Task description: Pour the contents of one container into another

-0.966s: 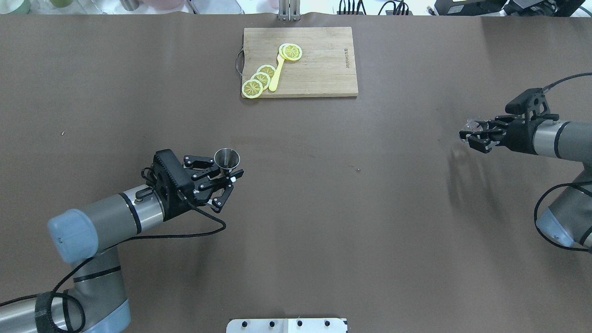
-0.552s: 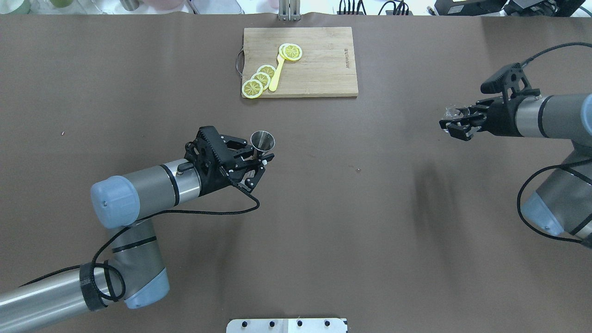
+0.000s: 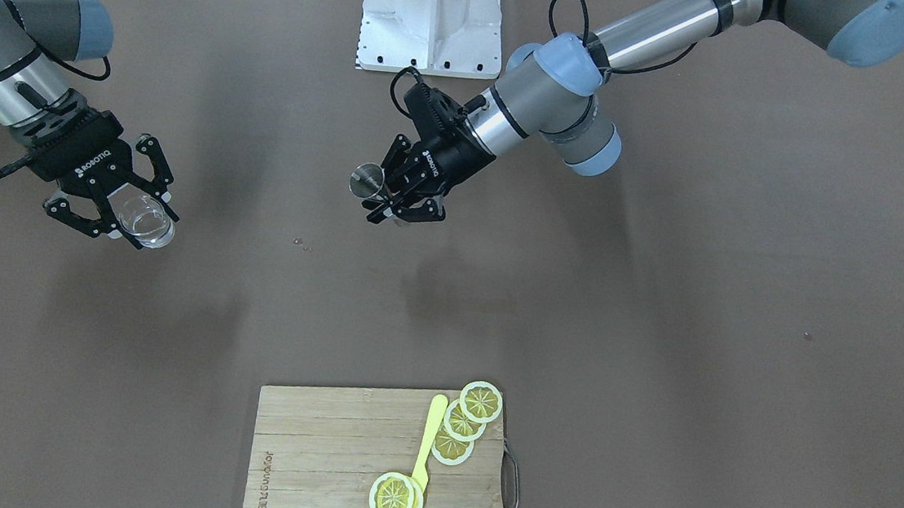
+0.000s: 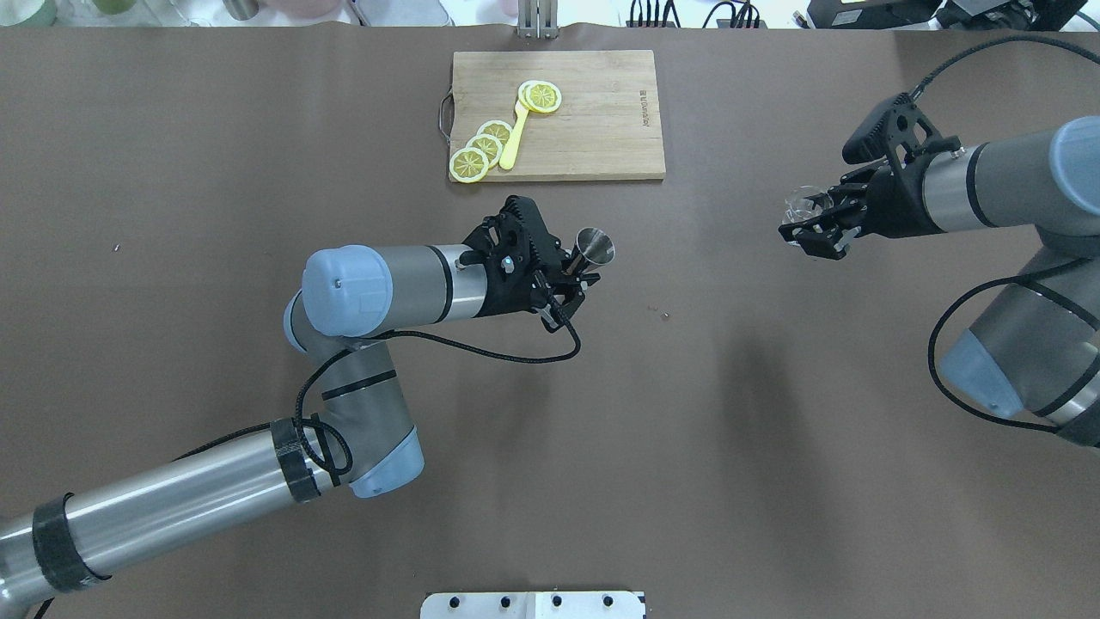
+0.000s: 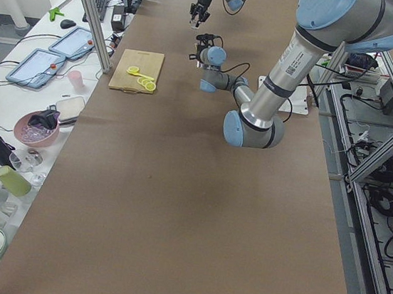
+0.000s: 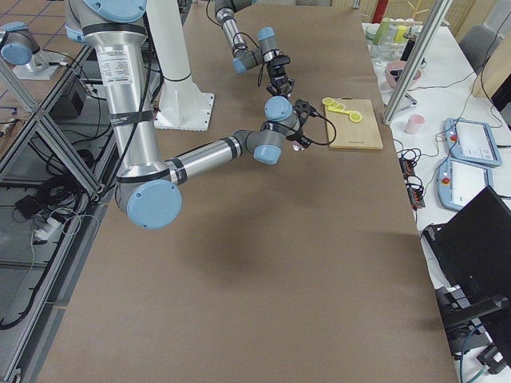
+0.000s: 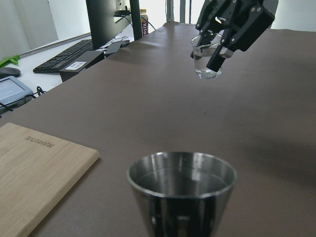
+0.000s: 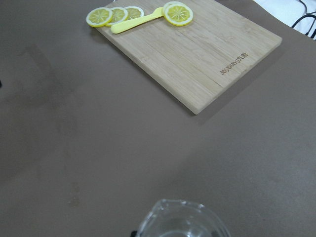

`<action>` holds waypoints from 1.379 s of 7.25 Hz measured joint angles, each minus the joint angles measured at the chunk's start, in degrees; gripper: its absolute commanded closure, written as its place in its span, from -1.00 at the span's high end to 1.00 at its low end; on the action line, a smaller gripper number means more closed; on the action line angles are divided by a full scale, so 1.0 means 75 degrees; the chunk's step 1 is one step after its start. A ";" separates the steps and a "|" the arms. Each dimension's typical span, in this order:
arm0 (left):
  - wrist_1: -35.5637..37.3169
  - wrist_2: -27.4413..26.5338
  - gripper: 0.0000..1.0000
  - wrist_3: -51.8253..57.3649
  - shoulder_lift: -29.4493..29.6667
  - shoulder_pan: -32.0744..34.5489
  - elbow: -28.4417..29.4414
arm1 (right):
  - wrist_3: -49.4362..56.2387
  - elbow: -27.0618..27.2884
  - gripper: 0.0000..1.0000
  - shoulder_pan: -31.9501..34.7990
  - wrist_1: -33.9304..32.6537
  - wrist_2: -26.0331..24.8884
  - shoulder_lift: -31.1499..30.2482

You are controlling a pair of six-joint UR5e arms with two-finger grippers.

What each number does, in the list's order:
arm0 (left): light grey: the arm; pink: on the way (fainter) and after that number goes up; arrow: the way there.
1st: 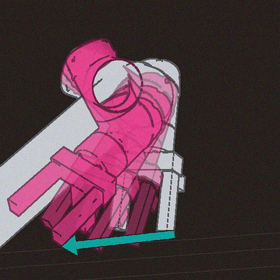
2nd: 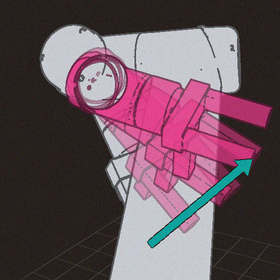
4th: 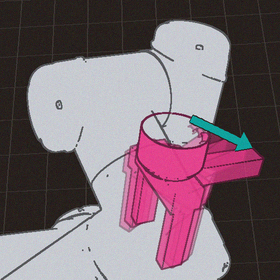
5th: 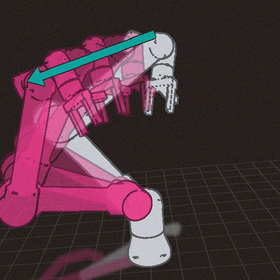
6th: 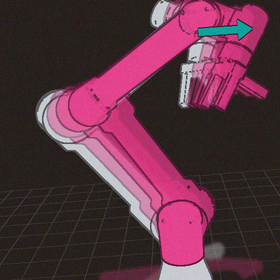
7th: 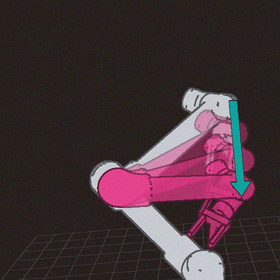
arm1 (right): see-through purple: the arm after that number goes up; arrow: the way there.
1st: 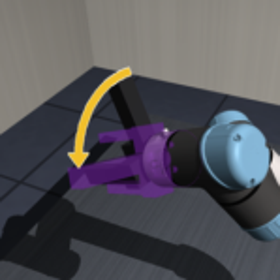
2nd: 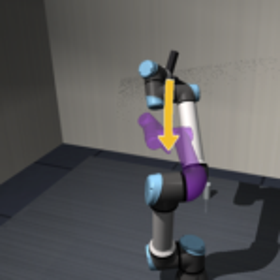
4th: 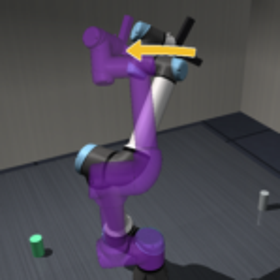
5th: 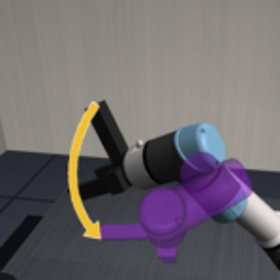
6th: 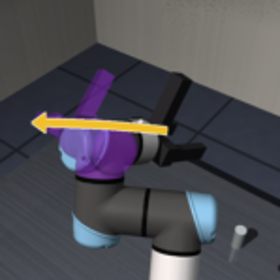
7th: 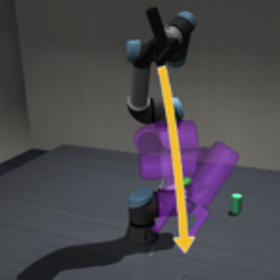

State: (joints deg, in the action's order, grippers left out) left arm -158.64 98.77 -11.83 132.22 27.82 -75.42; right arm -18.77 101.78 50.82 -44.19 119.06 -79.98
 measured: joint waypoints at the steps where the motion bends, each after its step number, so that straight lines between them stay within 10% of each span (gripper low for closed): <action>1: 0.0080 0.0426 -1.00 0.0379 0.0087 0.0039 0.0091 | 0.0019 0.0330 -1.00 -0.0017 -0.0502 0.0164 0.0079; 5: 0.0101 0.1734 -1.00 0.1544 0.0319 0.0209 0.0279 | 0.0397 0.1466 -1.00 -0.0234 -0.2504 0.0247 0.0569; 10: -0.0800 0.1695 -1.00 0.1554 0.0596 0.0227 0.0853 | 0.0979 0.2254 -1.00 -0.0775 -0.4228 0.0197 0.0995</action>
State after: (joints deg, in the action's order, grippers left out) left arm -164.64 111.48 -0.18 136.69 29.52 -69.02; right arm -11.42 118.69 45.01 -75.90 120.53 -72.52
